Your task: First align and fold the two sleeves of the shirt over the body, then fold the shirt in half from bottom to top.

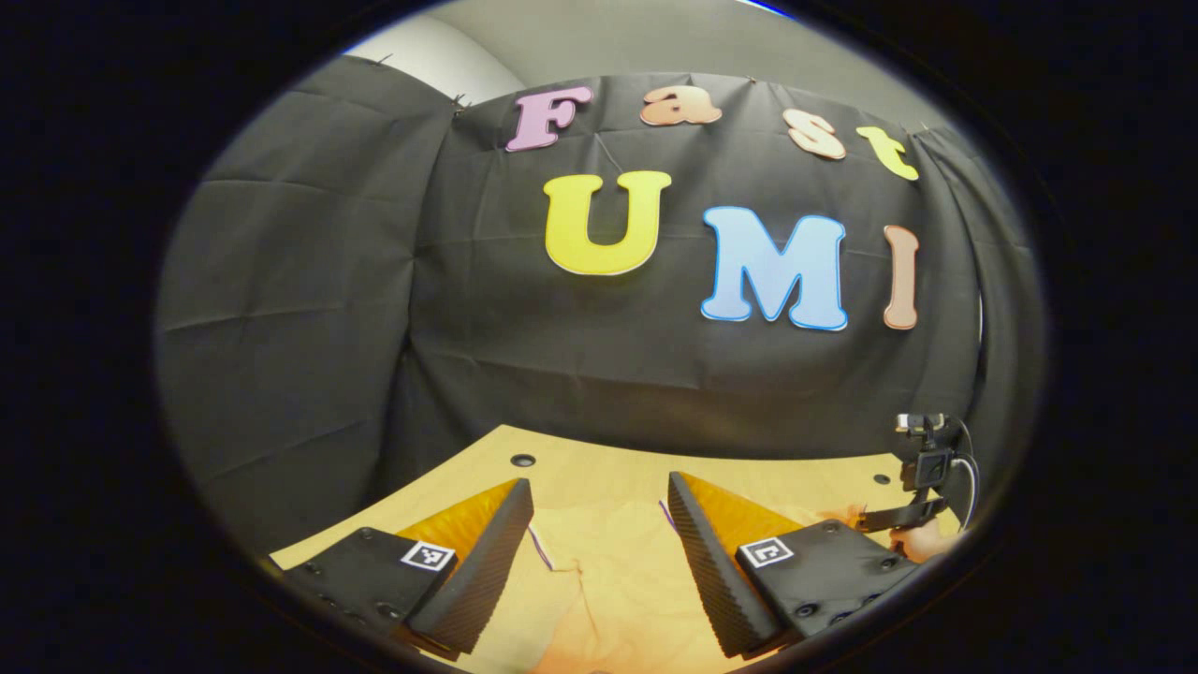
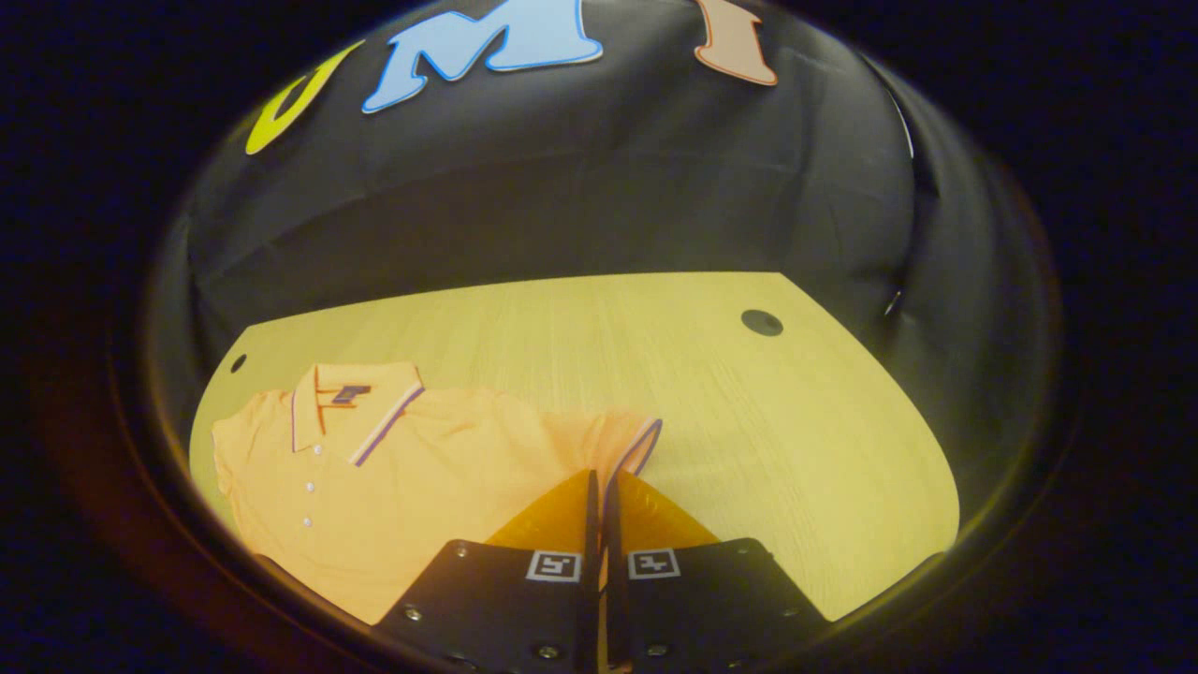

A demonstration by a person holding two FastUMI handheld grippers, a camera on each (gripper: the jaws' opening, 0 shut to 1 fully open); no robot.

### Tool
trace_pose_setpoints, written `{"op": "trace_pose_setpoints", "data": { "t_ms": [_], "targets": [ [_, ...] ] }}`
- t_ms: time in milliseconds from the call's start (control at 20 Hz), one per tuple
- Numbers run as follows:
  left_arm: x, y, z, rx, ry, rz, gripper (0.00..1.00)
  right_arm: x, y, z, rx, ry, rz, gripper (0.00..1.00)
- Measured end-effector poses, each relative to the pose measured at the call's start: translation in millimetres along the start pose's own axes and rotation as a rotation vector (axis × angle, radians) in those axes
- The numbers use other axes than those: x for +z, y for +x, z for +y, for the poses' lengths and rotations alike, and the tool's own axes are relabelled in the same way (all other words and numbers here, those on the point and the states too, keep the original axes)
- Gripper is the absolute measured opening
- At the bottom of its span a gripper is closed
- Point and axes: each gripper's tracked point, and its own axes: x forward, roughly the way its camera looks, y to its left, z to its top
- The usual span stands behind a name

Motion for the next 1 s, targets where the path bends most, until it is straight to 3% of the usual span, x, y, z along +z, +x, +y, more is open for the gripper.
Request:
{"op": "trace_pose_setpoints", "data": {
  "t_ms": [300,600,800,1000],
  "targets": [
    [-5.5,2.2,6.1,0.006,-0.01,-0.001,0.93,15.8,-22.1,49.0,0.081,-0.113,-0.049,0.04],
    [-11.9,1.0,22.8,0.041,-0.023,-0.003,0.93,0.7,-22.8,102.1,0.187,-0.248,-0.027,0.04],
    [-17.6,0.0,38.0,0.07,-0.01,0.002,0.93,-13.7,-17.1,112.2,0.217,-0.256,0.018,0.04],
    [-24.6,3.9,46.8,0.077,-0.017,0.015,0.93,-18.1,-16.1,111.4,0.217,-0.262,0.034,0.11]
  ]
}}
